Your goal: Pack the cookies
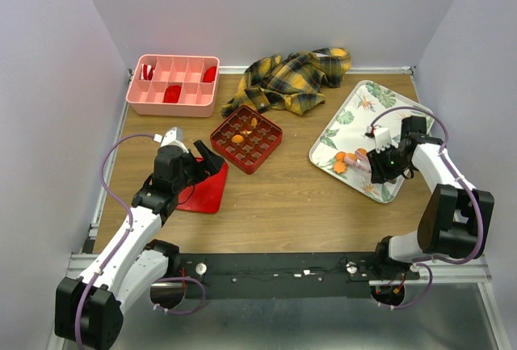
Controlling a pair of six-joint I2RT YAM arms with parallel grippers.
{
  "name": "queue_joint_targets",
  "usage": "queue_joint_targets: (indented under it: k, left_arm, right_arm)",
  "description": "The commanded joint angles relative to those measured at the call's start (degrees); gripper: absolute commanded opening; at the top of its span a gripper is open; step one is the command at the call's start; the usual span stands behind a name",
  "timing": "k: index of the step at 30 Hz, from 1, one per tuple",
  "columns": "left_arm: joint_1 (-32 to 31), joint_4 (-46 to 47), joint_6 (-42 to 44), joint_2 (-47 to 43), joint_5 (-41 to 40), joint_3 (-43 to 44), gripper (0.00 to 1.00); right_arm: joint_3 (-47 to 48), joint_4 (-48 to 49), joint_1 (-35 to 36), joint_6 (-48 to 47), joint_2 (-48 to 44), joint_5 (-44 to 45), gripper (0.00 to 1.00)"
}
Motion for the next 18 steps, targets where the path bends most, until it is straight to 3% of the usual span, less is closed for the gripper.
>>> queue_joint_targets:
  k: [1,18]
  left_arm:
    - [0.3,0.8,0.0,-0.02,0.29,0.18,0.99]
    - [0.3,0.97,0.17,0.33,0.12,0.27,0.99]
  right_arm:
    - [2.11,1.76,0.79,0.18,0.97,0.64,0.46]
    - [2.37,0.62,1.31,0.44,-1.22,-0.06,0.35]
